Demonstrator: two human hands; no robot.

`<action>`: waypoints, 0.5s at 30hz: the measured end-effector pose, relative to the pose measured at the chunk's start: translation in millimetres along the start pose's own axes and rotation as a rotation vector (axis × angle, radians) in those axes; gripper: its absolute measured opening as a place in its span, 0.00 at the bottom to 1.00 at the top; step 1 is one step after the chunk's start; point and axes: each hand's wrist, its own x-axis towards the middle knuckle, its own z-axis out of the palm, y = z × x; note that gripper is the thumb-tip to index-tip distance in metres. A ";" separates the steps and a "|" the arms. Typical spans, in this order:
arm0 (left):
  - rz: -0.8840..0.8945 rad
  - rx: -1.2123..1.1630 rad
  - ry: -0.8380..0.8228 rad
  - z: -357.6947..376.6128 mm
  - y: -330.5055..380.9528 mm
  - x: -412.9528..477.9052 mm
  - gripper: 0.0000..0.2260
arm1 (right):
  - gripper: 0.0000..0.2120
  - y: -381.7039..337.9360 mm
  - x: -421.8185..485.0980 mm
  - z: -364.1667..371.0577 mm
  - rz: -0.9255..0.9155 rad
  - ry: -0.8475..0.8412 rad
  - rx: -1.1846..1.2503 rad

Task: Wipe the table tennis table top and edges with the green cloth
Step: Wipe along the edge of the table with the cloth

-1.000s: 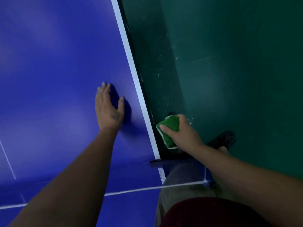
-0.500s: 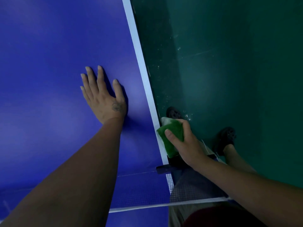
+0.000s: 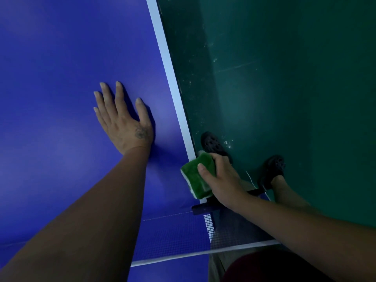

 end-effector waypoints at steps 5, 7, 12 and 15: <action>0.008 0.004 0.000 2.7 -2.8 0.0 0.26 | 0.38 -12.9 7.3 9.7 -0.011 -0.026 -0.125; 0.015 0.002 0.010 4.3 -4.2 -0.2 0.26 | 0.39 -17.8 9.0 9.3 -0.036 -0.013 -0.138; 0.020 0.009 0.022 3.7 -3.7 0.1 0.26 | 0.35 -41.2 18.9 19.2 -0.068 0.097 -0.044; 0.025 0.004 0.026 3.1 -2.2 -0.6 0.26 | 0.36 -65.1 45.4 25.7 -0.133 0.172 0.020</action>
